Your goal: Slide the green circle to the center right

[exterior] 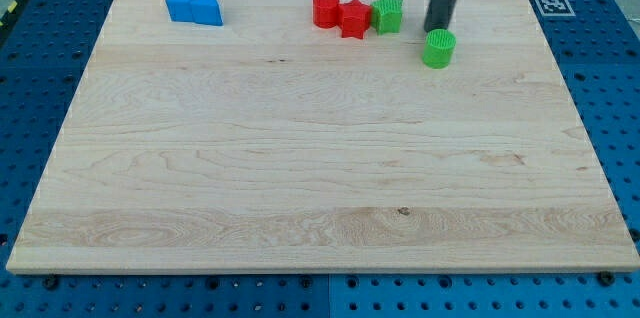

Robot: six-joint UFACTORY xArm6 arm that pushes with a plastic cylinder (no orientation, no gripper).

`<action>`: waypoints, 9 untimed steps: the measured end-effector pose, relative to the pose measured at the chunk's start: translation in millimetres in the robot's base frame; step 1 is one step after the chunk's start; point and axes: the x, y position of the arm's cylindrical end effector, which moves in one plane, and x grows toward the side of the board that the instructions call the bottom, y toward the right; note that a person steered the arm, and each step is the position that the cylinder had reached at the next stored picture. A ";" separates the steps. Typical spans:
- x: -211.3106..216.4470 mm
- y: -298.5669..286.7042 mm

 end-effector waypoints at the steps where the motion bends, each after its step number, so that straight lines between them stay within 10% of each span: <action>1: 9.4 -23.5; 9: 86.3 55.1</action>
